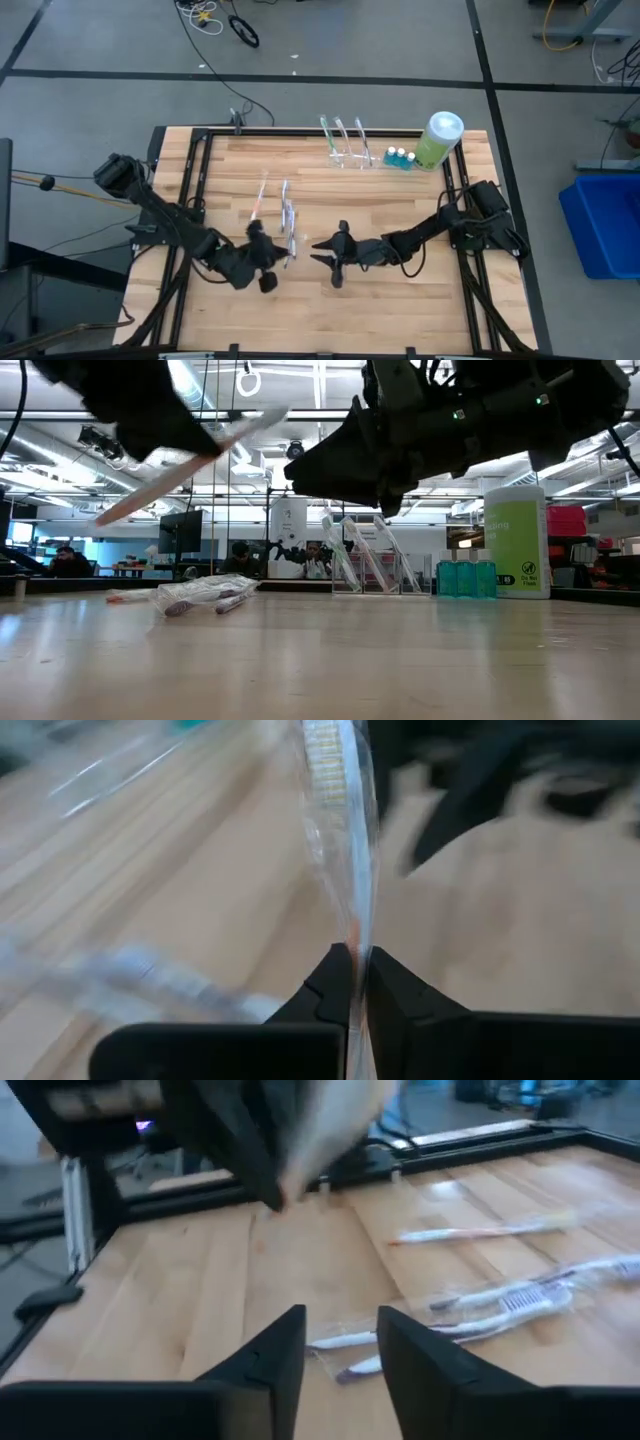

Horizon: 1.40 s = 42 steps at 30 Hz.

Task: Pick & Place toothbrushing station
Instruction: Put the bottom orange toothbrush into the middle section of the transparent organizer

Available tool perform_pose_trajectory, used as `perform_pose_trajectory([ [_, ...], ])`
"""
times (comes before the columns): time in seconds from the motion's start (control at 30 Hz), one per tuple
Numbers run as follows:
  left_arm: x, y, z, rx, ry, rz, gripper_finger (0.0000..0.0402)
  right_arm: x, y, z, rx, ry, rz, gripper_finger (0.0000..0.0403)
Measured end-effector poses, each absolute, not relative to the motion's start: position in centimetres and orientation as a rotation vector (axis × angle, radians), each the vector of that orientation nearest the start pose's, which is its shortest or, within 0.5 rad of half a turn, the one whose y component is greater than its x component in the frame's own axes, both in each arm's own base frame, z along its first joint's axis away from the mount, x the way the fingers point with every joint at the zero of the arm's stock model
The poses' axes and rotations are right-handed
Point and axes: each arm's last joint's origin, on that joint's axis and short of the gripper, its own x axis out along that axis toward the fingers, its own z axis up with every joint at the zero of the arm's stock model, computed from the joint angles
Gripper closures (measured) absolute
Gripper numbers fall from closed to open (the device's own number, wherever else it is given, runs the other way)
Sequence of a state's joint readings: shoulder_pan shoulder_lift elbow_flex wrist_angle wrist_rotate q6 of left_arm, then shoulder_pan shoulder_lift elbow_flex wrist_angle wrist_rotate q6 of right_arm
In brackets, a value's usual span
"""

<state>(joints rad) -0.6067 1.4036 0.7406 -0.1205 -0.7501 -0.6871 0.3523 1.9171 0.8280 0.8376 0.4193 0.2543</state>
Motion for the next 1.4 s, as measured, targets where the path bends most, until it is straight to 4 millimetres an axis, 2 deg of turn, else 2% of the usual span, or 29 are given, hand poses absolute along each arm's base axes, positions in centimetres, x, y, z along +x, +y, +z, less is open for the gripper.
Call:
perform_pose_trajectory([
  [0.13, 25.2, -13.3, 21.1, -0.132, 0.471, 0.091, 0.0392, 35.0, 11.7, 13.8, 0.092, 0.244, 0.027, 0.024],
  [0.27, 26.9, -12.4, 22.5, -0.203, 0.404, -0.248, 0.039, 34.7, 12.0, 14.8, 0.041, 0.233, 0.113, 0.0222],
  [0.4, 27.8, -11.1, 23.8, -0.3, 0.332, -0.53, 0.0388, 34.1, 12.3, 17.2, -0.028, 0.169, 0.143, 0.0213],
  [0.57, 28.1, -10.0, 24.5, -0.393, 0.322, -0.731, 0.0388, 33.0, 13.3, 20.9, -0.138, 0.015, 0.175, 0.0212],
  [0.67, 28.2, -9.6, 24.8, -0.403, 0.306, -0.771, 0.0384, 32.7, 13.4, 22.3, -0.172, -0.104, 0.208, 0.0217],
  [0.77, 28.3, -9.3, 25.0, -0.408, 0.282, -0.784, 0.0383, 32.9, 13.2, 22.8, -0.192, -0.18, 0.244, 0.0218],
  [1.07, 28.4, -9.1, 25.1, -0.406, 0.275, -0.777, 0.0381, 37.0, 13.9, 22.2, -0.193, -0.218, 0.345, 0.0172],
  [1.17, 28.4, -9.1, 25.1, -0.405, 0.273, -0.778, 0.038, 37.9, 14.3, 22.5, -0.212, -0.241, 0.357, 0.0168],
  [1.27, 28.4, -9.1, 25.1, -0.404, 0.272, -0.778, 0.0381, 38.3, 14.6, 22.9, -0.212, -0.261, 0.398, 0.0185],
  [1.4, 28.4, -9.1, 25.1, -0.402, 0.272, -0.779, 0.0378, 38.3, 14.6, 23.0, -0.207, -0.256, 0.412, 0.0235],
])
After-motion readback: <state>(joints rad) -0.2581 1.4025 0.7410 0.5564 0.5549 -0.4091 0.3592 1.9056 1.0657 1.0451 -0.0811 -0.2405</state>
